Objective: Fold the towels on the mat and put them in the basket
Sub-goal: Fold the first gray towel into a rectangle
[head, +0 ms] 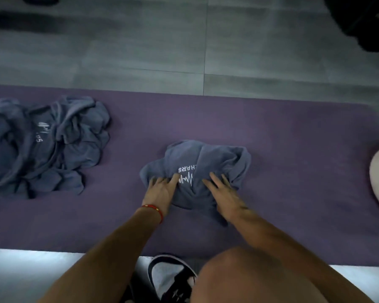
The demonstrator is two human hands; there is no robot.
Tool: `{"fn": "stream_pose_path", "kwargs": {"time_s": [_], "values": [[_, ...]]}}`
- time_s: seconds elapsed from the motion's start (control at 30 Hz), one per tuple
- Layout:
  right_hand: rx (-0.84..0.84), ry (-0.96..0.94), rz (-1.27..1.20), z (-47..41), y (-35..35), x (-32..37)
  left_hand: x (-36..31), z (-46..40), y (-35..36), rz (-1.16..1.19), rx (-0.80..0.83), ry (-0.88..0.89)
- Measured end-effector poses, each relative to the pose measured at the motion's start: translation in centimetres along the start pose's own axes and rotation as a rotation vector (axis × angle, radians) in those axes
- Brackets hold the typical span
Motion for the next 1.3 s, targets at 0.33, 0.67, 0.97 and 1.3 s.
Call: {"fn": "stream_pose_path", "kwargs": {"time_s": [0.33,0.67,0.97,1.3], "values": [[-0.442,0.049,-0.066,2.0,-21.4,-0.8,1.7,-4.7,-17.7,0.424,-0.097,0.035],[-0.339,-0.032,0.069,10.1,-34.2,3.0,-1.8,3.8,-32.4,0.029,-0.101,0.2],[-0.37,0.026,0.506,8.2,-31.2,0.9,2.4,5.9,-31.3,0.126,-0.31,0.01],[-0.584,0.32,-0.983,6.0,-22.2,-8.6,3.5,0.1,-29.3,0.28,-0.083,-0.071]]}}
Point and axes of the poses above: each hand's wrist, its own z-axis away from the middle knuckle, its own y-axis out of the palm, x = y × z, the point moved 9 cm from there along -z, towards the middle knuckle, and after that the axes turned 11 degrees about -y, right-handed, at the moved point
